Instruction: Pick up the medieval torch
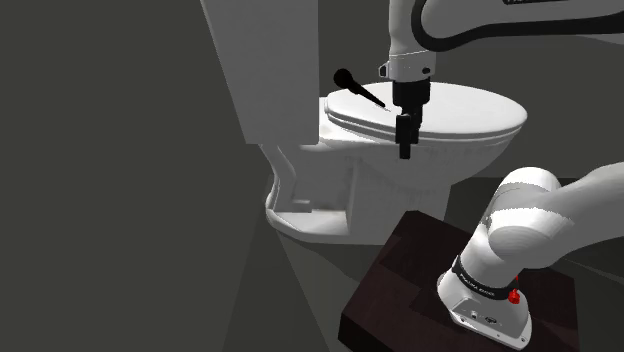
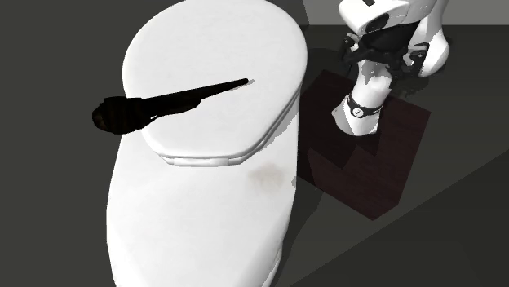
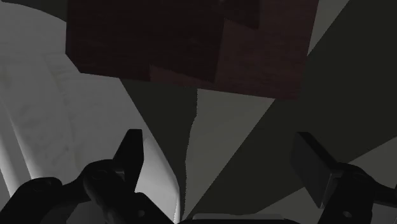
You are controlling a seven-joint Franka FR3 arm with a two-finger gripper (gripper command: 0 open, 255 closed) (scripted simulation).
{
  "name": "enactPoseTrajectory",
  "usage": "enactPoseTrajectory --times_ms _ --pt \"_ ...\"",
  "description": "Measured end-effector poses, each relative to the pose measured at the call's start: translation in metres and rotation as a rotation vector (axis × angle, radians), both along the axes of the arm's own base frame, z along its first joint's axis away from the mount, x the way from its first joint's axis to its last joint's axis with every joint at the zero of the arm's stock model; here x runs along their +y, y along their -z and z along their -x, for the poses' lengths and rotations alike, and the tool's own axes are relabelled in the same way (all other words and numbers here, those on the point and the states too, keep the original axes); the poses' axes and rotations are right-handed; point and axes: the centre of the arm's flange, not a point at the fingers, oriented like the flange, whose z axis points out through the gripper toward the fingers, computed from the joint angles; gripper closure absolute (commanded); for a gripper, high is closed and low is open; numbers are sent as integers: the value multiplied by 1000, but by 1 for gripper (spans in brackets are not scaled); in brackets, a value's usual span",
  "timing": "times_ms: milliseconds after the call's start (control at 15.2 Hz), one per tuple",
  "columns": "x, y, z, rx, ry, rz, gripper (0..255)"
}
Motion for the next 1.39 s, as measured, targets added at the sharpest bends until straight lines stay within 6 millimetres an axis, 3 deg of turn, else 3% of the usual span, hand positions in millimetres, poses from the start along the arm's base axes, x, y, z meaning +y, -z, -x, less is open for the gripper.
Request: enactPoseTrajectory --times_ms 132,396,858,1386 --pt "-4 -1 -4 -6 6 0 0" --pt "-28 -5 -34 -50 53 -1 0" --pt "-88 -8 -92 -139 146 -1 0" --pt "-161 -28 -152 -242 252 0 0"
